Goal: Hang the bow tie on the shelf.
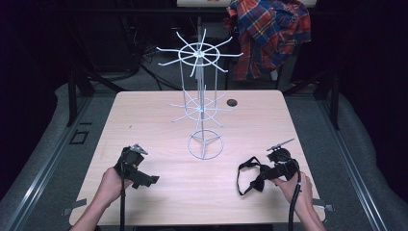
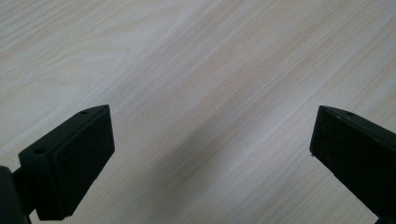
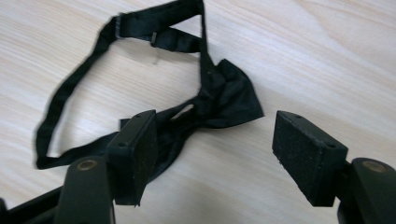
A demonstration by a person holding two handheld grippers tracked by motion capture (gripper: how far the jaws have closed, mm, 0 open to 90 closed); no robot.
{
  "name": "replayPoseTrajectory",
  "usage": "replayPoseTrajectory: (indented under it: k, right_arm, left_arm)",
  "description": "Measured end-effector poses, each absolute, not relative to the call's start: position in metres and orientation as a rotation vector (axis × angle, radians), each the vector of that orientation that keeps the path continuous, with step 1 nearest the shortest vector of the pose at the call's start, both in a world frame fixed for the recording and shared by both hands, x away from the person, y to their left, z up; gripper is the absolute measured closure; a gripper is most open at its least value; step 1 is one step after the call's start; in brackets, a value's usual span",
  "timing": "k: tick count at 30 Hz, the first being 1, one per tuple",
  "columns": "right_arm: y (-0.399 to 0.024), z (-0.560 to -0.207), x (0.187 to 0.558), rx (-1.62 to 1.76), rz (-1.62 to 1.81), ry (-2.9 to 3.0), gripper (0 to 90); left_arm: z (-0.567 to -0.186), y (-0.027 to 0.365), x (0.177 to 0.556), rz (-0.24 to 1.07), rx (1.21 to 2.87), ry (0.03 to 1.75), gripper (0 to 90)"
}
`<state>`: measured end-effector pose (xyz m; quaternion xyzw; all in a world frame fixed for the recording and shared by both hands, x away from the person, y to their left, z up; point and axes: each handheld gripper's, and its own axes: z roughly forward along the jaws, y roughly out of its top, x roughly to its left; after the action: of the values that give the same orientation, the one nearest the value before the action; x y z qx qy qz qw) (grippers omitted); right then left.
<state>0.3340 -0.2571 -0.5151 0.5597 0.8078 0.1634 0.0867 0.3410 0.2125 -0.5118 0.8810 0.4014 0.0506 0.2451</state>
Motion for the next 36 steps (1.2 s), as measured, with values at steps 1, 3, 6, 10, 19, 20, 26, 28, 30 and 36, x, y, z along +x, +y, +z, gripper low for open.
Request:
replayPoseTrajectory:
  k: [1,3,6,10,19,20,26,28,30,36]
  right_arm:
    - [-0.256,-0.516,0.333,1.685,0.51,2.392,30.3]
    - [-0.255,-0.515,0.333,1.689,0.486,2.408,30.4]
    - [-0.251,-0.519,0.333,1.718,0.488,2.462,30.5]
    - [-0.243,-0.528,0.336,1.724,0.42,2.469,34.3]
    - [-0.247,-0.532,0.34,1.676,0.31,2.451,41.6]
    - [-0.25,-0.532,0.34,1.659,0.317,2.433,43.0]
    - [-0.259,-0.528,0.341,1.665,0.326,2.398,41.5]
    - [-0.26,-0.529,0.341,1.712,0.393,2.402,40.7]
    - [-0.259,-0.532,0.342,1.736,0.424,2.407,40.6]
    - [-0.261,-0.542,0.344,1.771,0.368,2.424,47.9]
  left_arm:
    - [-0.512,0.212,0.341,0.138,2.404,1.098,0.0]
    - [-0.512,0.212,0.341,0.132,2.404,1.099,0.0]
    - [-0.513,0.211,0.341,0.133,2.409,1.094,0.0]
    - [-0.513,0.211,0.341,0.135,2.413,1.095,0.0]
    - [-0.513,0.21,0.341,0.134,2.419,1.094,0.0]
    - [-0.513,0.21,0.341,0.133,2.419,1.094,0.0]
    - [-0.512,0.21,0.341,0.135,2.42,1.092,0.0]
    - [-0.512,0.21,0.341,0.135,2.42,1.092,0.0]
    - [-0.512,0.21,0.341,0.136,2.421,1.091,0.1]
    - [-0.512,0.21,0.341,0.135,2.422,1.091,0.1]
